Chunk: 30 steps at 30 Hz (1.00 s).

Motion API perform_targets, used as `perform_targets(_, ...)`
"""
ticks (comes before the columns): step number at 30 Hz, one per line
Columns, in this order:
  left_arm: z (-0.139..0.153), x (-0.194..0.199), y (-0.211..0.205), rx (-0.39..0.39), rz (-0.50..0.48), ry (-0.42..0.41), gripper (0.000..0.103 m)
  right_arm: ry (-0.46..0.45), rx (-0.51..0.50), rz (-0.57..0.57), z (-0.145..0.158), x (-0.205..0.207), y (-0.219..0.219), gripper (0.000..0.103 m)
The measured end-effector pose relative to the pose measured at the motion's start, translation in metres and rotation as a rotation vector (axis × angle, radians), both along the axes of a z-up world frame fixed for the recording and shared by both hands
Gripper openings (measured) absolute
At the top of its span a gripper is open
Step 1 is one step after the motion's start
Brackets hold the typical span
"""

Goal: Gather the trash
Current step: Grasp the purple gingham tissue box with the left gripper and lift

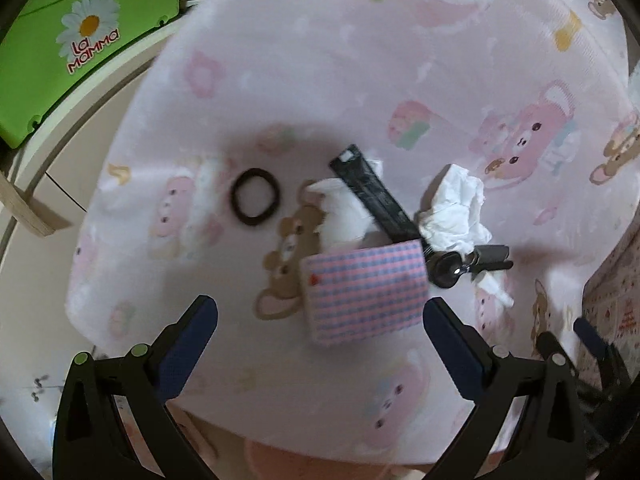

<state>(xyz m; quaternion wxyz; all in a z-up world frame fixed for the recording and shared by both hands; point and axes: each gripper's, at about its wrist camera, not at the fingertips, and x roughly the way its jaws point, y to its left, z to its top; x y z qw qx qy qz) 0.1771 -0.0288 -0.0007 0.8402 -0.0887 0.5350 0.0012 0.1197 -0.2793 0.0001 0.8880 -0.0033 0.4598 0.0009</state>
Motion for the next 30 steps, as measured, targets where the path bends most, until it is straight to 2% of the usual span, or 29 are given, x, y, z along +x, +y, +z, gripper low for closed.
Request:
perform_targets(6, -0.008, 0.013, -0.02, 0.058, 0.023, -0.015, 0.102, -0.002, -0.002, -0.035, -0.001, 0.003, -0.007, 0.092)
perform_targets(9, -0.017, 0.018, -0.024, 0.025, 0.028, 0.016, 0.102, -0.01, 0.012, -0.037, 0.003, 0.006, -0.01, 0.092)
perform_targets(11, -0.021, 0.022, -0.029, 0.053, 0.021, 0.011, 0.1, -0.02, 0.015, -0.033, 0.004, 0.006, -0.009, 0.092)
perform_targets(13, -0.022, 0.021, -0.036, 0.09, 0.016, 0.009, 0.098, -0.018, 0.003, -0.006, 0.006, 0.008, -0.006, 0.092)
perform_targets(16, -0.02, 0.018, -0.043, 0.03, -0.02, 0.028, 0.098, -0.005, -0.044, 0.088, 0.006, 0.007, 0.009, 0.092)
perform_targets(20, -0.021, 0.014, -0.052, 0.094, -0.023, 0.01, 0.097, -0.002, -0.048, 0.124, 0.005, 0.003, 0.015, 0.092)
perform_targets(21, -0.024, 0.015, -0.053, 0.116, -0.022, 0.013, 0.095, 0.002, -0.041, 0.121, 0.005, 0.003, 0.015, 0.092)
perform_targets(24, -0.031, 0.017, -0.059, 0.131, -0.057, 0.046, 0.074, 0.017, -0.021, 0.104, 0.002, 0.004, 0.012, 0.092)
perform_targets(27, -0.023, 0.008, -0.067, 0.126, -0.098, 0.017, 0.073, 0.019, 0.007, 0.089, 0.003, 0.006, 0.007, 0.092)
perform_targets(30, -0.003, -0.003, -0.073, 0.196, -0.15, -0.065, 0.073, 0.013, 0.032, 0.099, 0.006, 0.007, 0.007, 0.092)
